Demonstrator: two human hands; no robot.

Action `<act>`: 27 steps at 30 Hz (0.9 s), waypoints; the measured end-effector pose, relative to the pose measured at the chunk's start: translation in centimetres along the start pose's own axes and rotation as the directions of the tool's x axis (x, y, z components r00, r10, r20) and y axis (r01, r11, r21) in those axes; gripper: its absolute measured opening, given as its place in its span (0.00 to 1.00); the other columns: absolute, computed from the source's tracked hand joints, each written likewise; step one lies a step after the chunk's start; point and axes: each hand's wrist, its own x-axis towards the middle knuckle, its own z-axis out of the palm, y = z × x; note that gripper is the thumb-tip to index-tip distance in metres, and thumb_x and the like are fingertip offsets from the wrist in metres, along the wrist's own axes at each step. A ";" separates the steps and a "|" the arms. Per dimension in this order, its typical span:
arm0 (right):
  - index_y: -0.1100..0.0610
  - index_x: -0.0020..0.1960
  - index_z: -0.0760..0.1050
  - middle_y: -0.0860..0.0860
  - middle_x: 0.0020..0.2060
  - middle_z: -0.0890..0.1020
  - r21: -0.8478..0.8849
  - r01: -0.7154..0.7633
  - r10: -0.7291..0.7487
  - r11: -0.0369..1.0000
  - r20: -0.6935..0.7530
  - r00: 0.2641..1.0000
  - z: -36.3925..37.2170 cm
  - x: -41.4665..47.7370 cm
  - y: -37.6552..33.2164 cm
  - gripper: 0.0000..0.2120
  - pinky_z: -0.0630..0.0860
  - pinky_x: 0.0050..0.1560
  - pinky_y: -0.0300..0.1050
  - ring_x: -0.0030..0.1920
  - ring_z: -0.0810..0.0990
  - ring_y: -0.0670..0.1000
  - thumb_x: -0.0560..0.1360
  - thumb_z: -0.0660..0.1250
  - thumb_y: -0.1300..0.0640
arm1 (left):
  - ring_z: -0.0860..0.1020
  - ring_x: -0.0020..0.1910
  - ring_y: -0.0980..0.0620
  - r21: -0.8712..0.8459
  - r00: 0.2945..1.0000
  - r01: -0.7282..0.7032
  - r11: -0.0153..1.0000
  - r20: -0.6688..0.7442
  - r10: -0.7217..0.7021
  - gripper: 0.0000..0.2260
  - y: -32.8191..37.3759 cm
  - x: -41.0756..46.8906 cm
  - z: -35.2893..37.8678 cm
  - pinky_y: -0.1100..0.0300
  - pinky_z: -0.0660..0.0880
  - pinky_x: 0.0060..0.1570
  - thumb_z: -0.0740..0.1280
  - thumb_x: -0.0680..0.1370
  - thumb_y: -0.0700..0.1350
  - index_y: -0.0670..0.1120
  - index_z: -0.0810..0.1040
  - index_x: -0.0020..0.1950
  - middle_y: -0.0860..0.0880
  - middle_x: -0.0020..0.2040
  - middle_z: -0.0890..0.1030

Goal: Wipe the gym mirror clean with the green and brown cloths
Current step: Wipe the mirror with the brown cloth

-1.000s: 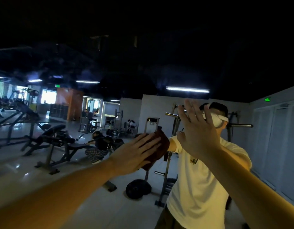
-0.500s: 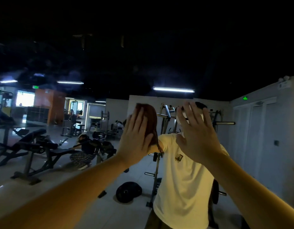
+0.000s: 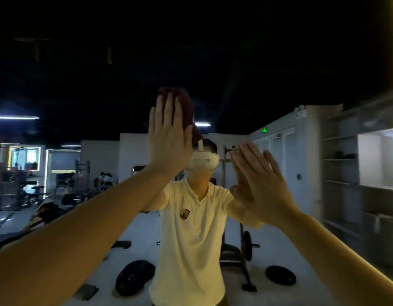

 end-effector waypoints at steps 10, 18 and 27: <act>0.57 0.82 0.57 0.56 0.82 0.58 -0.036 -0.120 0.121 0.992 0.024 0.992 -2.4 -4.9 9.1 0.32 0.57 0.80 0.61 0.82 0.54 0.55 0.81 0.53 0.44 | 0.46 0.84 0.40 0.028 0.949 -0.292 0.956 0.130 0.286 0.28 13.2 -2.7 2.5 0.43 0.45 0.82 0.49 0.86 0.53 0.40 0.53 0.83 0.39 0.84 0.53; 0.58 0.83 0.53 0.55 0.83 0.51 0.178 0.030 -0.048 0.984 0.098 0.994 -2.7 -5.2 12.3 0.38 0.48 0.82 0.58 0.83 0.46 0.53 0.80 0.66 0.51 | 0.42 0.83 0.41 0.050 0.548 -0.802 0.595 0.460 0.699 0.36 14.0 -8.5 1.8 0.44 0.34 0.80 0.62 0.80 0.55 0.44 0.52 0.82 0.42 0.82 0.51; 0.58 0.84 0.41 0.54 0.82 0.39 0.166 0.051 -0.077 0.985 0.156 0.985 -3.2 -5.1 12.0 0.40 0.32 0.80 0.55 0.81 0.33 0.53 0.80 0.62 0.54 | 0.46 0.84 0.41 0.034 0.978 -0.046 0.998 0.205 0.038 0.28 17.5 -8.5 2.2 0.39 0.48 0.81 0.54 0.86 0.52 0.40 0.53 0.82 0.39 0.84 0.52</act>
